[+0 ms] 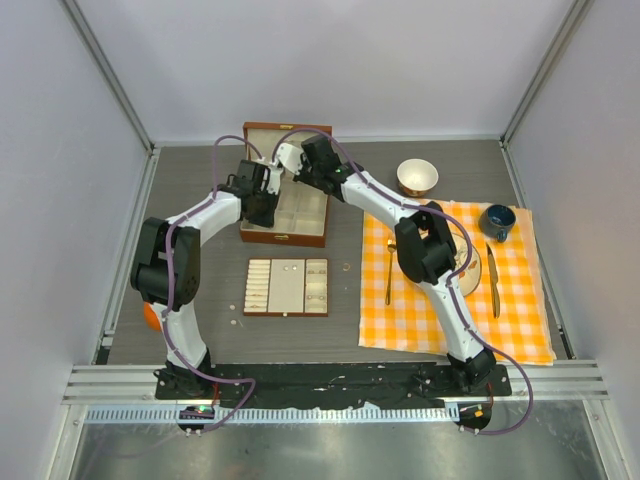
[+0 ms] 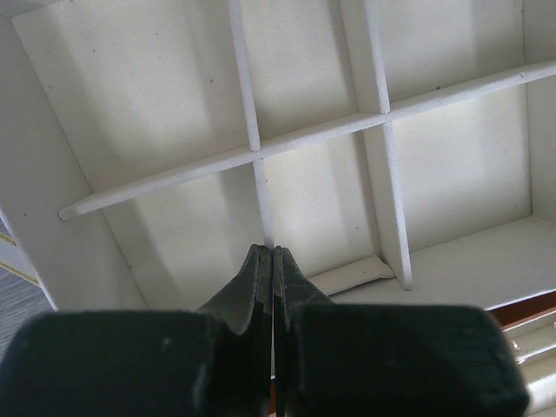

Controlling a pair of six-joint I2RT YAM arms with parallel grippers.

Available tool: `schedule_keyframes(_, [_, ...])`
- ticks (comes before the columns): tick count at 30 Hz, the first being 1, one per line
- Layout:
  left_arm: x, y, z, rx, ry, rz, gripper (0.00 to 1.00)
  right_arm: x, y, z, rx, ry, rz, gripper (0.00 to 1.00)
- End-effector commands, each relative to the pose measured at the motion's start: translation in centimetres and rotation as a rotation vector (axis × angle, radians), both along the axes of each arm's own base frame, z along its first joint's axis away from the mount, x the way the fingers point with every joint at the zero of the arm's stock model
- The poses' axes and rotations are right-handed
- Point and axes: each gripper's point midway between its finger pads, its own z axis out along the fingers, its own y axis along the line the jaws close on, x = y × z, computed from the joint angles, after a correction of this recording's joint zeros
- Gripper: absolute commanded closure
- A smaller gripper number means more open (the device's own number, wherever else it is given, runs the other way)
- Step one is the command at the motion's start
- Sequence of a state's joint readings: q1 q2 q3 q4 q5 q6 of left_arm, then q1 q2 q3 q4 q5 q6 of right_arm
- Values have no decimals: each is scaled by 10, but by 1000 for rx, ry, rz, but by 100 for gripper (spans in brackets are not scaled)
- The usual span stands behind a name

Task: Organize the mixed jewelry
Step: Place the jewelry in the jewelry box.

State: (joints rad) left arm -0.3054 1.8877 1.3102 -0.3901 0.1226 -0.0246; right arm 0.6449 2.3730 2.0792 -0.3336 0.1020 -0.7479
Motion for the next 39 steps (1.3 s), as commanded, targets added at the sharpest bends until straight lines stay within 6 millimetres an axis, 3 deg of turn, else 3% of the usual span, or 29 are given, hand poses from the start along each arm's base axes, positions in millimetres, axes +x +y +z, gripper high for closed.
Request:
schedule_keyframes(1, [12,-1,-6,-15,-47,16,100,-90,62,-68,82,343,224,99])
schedule_keyframes(25, [11,1,-13,-38,18,60,100,-118,67,-86,130,480,271,99])
schedule_keyframes(39, [14,-2,-16,-44,38,69,100,-144,80,-78,148,557,362,99])
